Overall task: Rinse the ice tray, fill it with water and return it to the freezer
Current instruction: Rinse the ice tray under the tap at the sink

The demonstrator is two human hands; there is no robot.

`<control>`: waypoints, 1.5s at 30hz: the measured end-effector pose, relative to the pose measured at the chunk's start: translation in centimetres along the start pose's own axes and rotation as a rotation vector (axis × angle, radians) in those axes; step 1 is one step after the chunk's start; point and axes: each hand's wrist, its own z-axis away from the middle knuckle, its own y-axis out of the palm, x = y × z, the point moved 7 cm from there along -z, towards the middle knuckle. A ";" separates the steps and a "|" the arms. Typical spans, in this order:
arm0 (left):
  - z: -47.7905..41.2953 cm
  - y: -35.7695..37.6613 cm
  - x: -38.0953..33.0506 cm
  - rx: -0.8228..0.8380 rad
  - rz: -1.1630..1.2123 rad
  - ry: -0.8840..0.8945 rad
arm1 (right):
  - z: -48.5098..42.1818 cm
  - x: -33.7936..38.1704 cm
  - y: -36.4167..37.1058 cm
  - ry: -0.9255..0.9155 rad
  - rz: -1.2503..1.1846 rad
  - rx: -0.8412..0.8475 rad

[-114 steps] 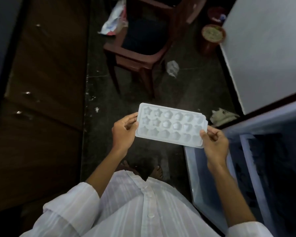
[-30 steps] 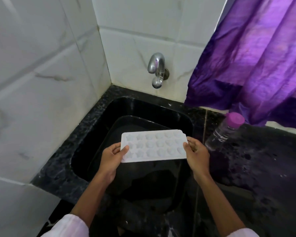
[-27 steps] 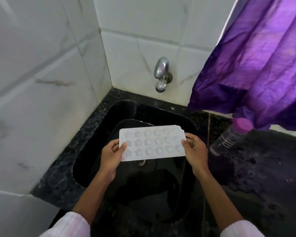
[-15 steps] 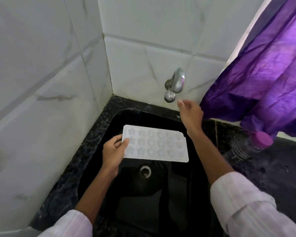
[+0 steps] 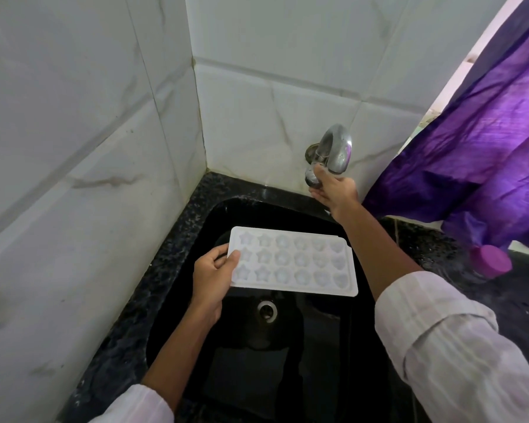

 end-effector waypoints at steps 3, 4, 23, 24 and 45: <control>-0.1 0.3 0.0 0.003 0.006 -0.004 | 0.1 0.5 -0.3 -0.009 0.093 -0.062; -0.2 0.4 0.0 0.005 0.008 -0.005 | 0.2 0.7 -0.4 -0.013 0.127 -0.085; -0.6 0.8 -0.1 0.016 0.024 -0.018 | -0.7 0.7 -0.2 -0.001 0.132 -0.042; -0.5 0.8 -0.2 0.015 0.024 -0.016 | -0.9 0.6 -0.1 -0.003 0.123 -0.011; -0.5 -1.9 0.5 -0.252 0.001 0.008 | 6.0 -6.9 -2.8 -0.180 0.426 0.064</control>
